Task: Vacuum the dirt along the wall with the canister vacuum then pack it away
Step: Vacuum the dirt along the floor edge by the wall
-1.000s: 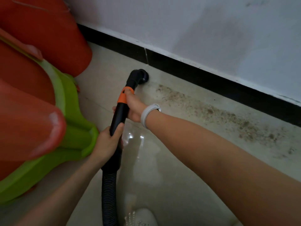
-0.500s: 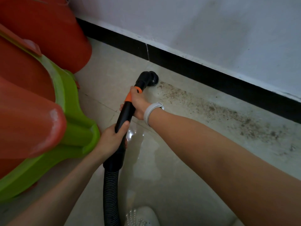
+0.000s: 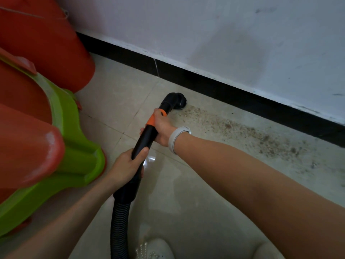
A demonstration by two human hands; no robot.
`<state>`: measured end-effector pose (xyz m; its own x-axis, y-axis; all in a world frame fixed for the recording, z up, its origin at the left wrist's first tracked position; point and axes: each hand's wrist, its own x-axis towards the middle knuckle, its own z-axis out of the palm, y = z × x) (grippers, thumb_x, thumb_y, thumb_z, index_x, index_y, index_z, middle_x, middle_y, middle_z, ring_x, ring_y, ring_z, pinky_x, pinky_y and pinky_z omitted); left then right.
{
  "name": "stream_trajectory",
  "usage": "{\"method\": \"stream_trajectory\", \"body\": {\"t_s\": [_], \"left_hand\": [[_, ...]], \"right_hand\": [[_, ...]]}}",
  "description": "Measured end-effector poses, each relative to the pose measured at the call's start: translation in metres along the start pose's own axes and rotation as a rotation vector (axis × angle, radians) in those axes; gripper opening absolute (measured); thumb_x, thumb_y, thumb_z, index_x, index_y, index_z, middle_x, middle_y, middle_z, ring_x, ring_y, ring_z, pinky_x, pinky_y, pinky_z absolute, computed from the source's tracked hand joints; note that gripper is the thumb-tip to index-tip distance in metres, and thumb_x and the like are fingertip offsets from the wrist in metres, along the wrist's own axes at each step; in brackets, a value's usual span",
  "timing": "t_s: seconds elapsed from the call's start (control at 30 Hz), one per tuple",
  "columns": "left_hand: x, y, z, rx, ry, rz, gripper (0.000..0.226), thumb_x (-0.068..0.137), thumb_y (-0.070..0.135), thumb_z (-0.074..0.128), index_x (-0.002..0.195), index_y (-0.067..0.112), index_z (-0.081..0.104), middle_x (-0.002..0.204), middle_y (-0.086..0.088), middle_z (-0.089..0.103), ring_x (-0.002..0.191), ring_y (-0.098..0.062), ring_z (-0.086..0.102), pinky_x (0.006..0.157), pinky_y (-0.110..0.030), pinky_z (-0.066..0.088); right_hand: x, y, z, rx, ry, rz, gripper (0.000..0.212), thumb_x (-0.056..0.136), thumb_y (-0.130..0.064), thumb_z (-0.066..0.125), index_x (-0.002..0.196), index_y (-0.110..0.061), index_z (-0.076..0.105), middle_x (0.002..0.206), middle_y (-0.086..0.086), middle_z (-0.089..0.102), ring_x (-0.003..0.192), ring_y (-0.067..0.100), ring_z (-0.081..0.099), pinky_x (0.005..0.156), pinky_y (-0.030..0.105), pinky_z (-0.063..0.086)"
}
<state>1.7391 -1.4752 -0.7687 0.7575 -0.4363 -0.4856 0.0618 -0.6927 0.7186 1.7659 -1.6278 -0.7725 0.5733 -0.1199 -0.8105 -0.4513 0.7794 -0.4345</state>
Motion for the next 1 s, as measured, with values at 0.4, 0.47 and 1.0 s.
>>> {"method": "stream_trajectory", "body": {"t_s": [0.4,0.47,1.0], "left_hand": [[-0.007,0.012,0.019,0.055,-0.102,0.023,0.037,0.090,0.044,0.052,0.077,0.009,0.052,0.050,-0.003,0.062,0.047,-0.015,0.062,0.050,-0.022,0.046],[-0.008,0.015,0.021,0.087,-0.116,0.027,0.038,0.091,0.044,0.051,0.080,0.007,0.054,0.051,-0.003,0.063,0.047,-0.014,0.062,0.048,-0.019,0.045],[-0.013,0.031,0.049,0.160,-0.250,0.092,0.035,0.091,0.045,0.051,0.078,0.012,0.054,0.052,-0.001,0.063,0.049,-0.013,0.062,0.050,-0.018,0.047]], "right_hand": [[-0.030,-0.006,-0.039,-0.005,0.062,-0.020,0.025,0.100,-0.037,0.037,0.103,-0.012,0.037,0.090,0.009,0.050,0.064,0.025,0.061,0.069,0.041,0.053],[-0.033,-0.007,-0.044,0.008,0.078,-0.016,0.026,0.100,-0.038,0.038,0.107,-0.013,0.035,0.090,0.009,0.050,0.065,0.025,0.061,0.070,0.041,0.053],[-0.049,-0.008,-0.089,0.136,0.179,-0.009,0.023,0.098,-0.031,0.043,0.109,-0.012,0.037,0.094,0.010,0.048,0.079,0.030,0.062,0.058,0.039,0.052]]}}
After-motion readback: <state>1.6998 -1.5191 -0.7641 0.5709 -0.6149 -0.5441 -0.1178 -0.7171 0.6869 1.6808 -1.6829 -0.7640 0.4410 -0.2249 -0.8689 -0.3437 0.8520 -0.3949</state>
